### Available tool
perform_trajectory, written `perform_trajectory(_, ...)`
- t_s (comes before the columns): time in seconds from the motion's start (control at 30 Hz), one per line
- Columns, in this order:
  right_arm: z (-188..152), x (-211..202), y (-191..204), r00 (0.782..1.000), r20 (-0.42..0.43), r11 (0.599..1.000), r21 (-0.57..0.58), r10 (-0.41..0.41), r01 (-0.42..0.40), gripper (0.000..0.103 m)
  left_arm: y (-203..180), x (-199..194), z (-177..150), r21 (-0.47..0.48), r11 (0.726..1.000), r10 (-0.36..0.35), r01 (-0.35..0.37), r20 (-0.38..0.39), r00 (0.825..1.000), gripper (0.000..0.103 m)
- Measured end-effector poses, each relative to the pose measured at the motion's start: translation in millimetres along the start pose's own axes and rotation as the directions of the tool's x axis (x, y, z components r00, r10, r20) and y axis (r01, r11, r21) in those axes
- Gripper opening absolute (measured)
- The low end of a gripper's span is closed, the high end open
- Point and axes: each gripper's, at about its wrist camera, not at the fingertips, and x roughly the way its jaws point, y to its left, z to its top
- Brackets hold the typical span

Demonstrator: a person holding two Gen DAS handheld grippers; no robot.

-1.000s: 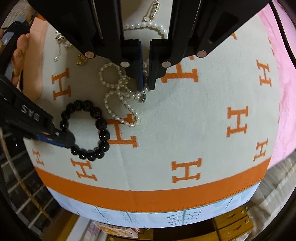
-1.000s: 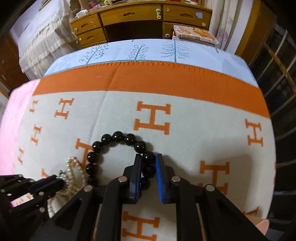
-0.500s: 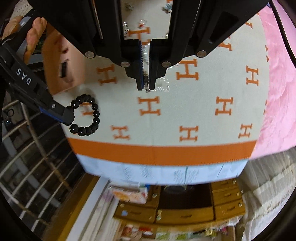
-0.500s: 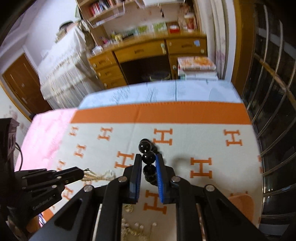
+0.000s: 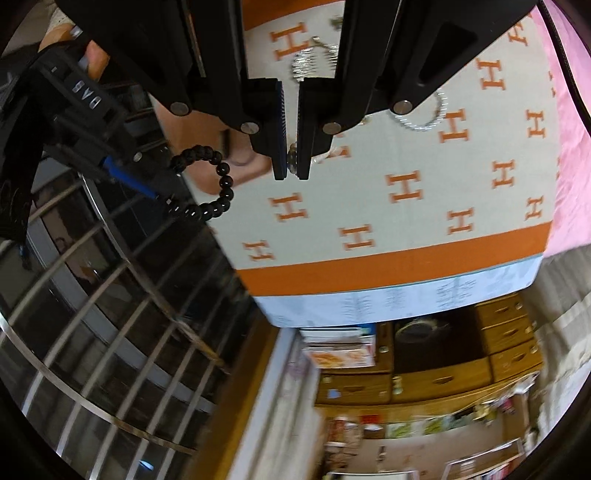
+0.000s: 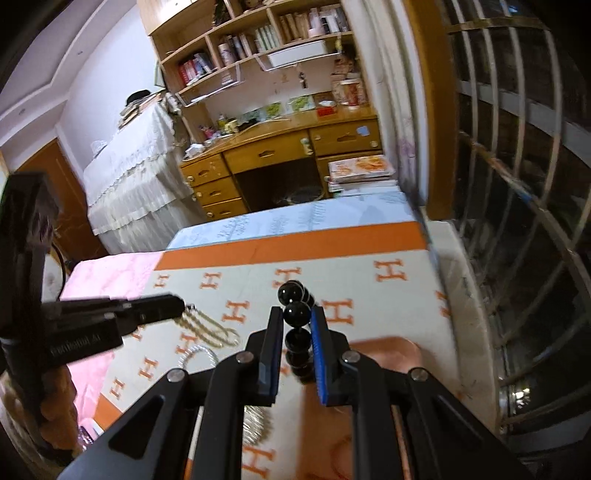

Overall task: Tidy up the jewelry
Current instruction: 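Carry the pearls and black bracelet into the pink box and release them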

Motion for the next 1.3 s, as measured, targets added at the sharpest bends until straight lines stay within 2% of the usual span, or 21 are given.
perform_trajectory(0.13, -19.7, -7.3, -26.0, 0.999, -0.012, 0.999, 0.040, -0.031, 0.031, 0.015, -35.1, 24.0, -2.0, 0.047, 0.998, -0.034, 0.036, -0.044, 0.998, 0.003)
perform_trajectory(0.37, -53.1, -9.7, -55.6, 0.998, -0.049, 0.995, 0.088, -0.048, 0.052, 0.015, -72.8, 60.6, -17.4, 0.089, 0.991, -0.084, 0.095, -0.127, 0.988, 0.003)
perform_trajectory(0.6, -58.9, -10.9, -76.9, 0.999, -0.037, 0.990, 0.134, -0.039, 0.044, 0.015, -91.0, 80.5, -43.1, 0.115, 0.983, -0.117, 0.142, -0.204, 0.972, 0.003)
perform_trajectory(0.73, -57.2, -7.1, -75.9, 0.999, -0.030, 0.991, 0.132, -0.016, 0.020, 0.015, -93.0, 86.9, -55.8, 0.135, 0.983, -0.096, 0.127, -0.216, 0.972, 0.003)
perform_trajectory(0.8, -56.0, -3.0, -73.3, 0.999, -0.033, 0.992, 0.127, -0.010, 0.014, 0.015, -89.6, 88.6, -60.2, 0.132, 0.985, -0.079, 0.109, -0.218, 0.973, 0.008)
perform_trajectory(0.87, -54.6, 0.2, -71.6, 0.999, -0.033, 0.992, 0.125, -0.007, 0.011, 0.015, -83.3, 87.3, -63.6, 0.116, 0.990, -0.060, 0.085, -0.205, 0.977, 0.032)
perform_trajectory(0.9, -52.8, 1.3, -70.5, 1.000, -0.029, 0.992, 0.127, 0.001, 0.002, 0.015, -79.1, 85.6, -65.4, 0.103, 0.992, -0.052, 0.073, -0.193, 0.980, 0.039)
perform_trajectory(0.93, -51.7, 1.5, -70.0, 1.000, -0.025, 0.992, 0.130, 0.009, -0.005, 0.015, -74.2, 82.5, -67.4, 0.088, 0.994, -0.045, 0.061, -0.175, 0.984, 0.053)
perform_trajectory(0.97, -50.1, 1.3, -69.4, 1.000, -0.018, 0.991, 0.133, 0.016, -0.014, 0.015, -70.0, 79.4, -68.2, 0.076, 0.996, -0.038, 0.050, -0.157, 0.987, 0.060)
perform_trajectory(1.03, -46.3, -0.5, -67.3, 1.000, 0.003, 0.990, 0.138, 0.031, -0.031, 0.015, -60.4, 70.3, -73.3, 0.057, 0.998, -0.005, 0.011, -0.104, 0.995, 0.063)
perform_trajectory(1.17, -41.3, 2.2, -62.9, 0.996, 0.018, 0.985, 0.152, 0.085, -0.087, 0.015, -47.3, 60.1, -86.6, 0.040, 0.997, 0.074, -0.073, -0.042, 0.996, 0.073)
perform_trajectory(1.3, -41.4, 15.2, -61.0, 0.994, 0.005, 0.979, 0.176, 0.109, -0.108, 0.015, -34.5, 54.5, -102.7, 0.032, 0.991, 0.127, -0.127, -0.012, 0.992, 0.073)
